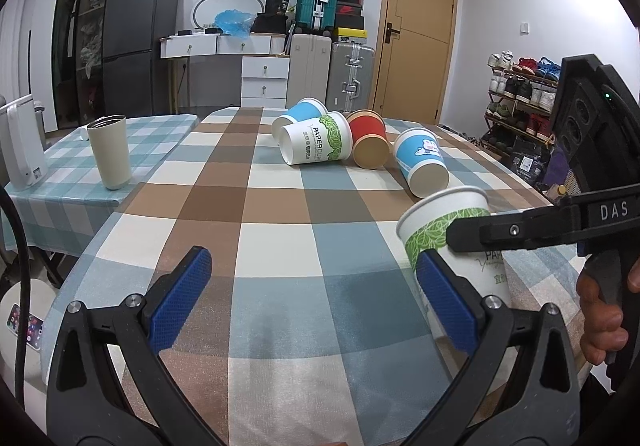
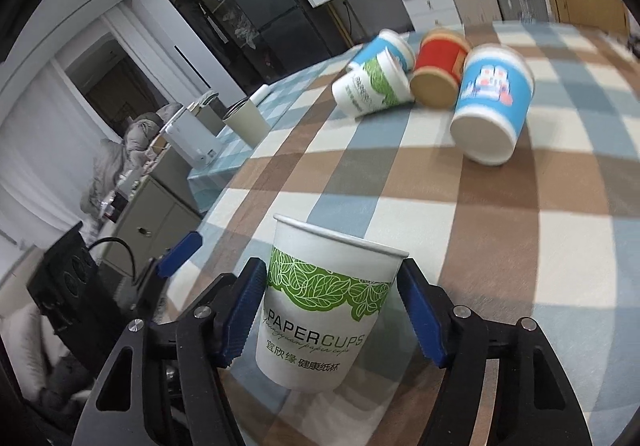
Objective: Flip cup upright
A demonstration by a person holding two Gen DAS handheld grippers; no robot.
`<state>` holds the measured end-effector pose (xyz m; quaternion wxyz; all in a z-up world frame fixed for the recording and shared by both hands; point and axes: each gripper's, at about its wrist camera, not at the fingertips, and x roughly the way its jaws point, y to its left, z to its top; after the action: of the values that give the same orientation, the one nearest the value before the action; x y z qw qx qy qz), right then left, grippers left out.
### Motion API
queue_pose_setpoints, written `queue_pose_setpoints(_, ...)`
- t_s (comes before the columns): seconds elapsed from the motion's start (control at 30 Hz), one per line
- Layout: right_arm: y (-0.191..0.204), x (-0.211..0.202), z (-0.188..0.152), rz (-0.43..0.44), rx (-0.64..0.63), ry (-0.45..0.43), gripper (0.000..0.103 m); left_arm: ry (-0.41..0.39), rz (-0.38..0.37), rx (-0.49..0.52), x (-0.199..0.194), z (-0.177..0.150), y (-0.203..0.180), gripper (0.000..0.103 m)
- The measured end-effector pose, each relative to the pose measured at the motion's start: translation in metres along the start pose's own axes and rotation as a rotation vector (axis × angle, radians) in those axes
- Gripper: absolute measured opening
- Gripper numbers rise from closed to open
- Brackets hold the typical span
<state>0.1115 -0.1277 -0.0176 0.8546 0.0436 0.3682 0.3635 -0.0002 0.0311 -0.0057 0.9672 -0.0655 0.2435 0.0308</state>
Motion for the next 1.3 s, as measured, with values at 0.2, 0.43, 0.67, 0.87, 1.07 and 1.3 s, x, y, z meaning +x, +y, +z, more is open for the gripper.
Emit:
queue_pose_setpoints(0.2,0.012,0.000,0.006,-0.129,-0.122,-0.086,0.069,0.000,-0.001,0.002,0.000,0.000,0.000,0.102)
queue_pose_setpoints(0.43,0.019,0.005,0.014,-0.238,-0.199,-0.152,0.069,-0.001,0.000,0.001,0.000,0.000,0.000,0.102)
queue_pose_setpoints(0.67,0.020,0.013,0.013,-0.278,-0.232,-0.145,0.068,-0.001,0.001,0.002,0.000,0.000,0.000,0.102)
queue_pose_setpoints(0.87,0.024,0.008,0.008,-0.266,-0.249,-0.144,0.067,-0.001,0.001,0.002,0.000,0.000,0.000,0.102)
queue_pose_setpoints(1.07,0.026,-0.007,-0.008,-0.234,-0.275,-0.131,0.066,-0.003,0.002,0.002,-0.001,0.000,0.000,0.102)
queue_pose_setpoints(1.3,0.026,-0.018,-0.032,-0.207,-0.314,-0.089,0.064,-0.003,0.001,0.003,-0.001,0.000,0.000,0.102)
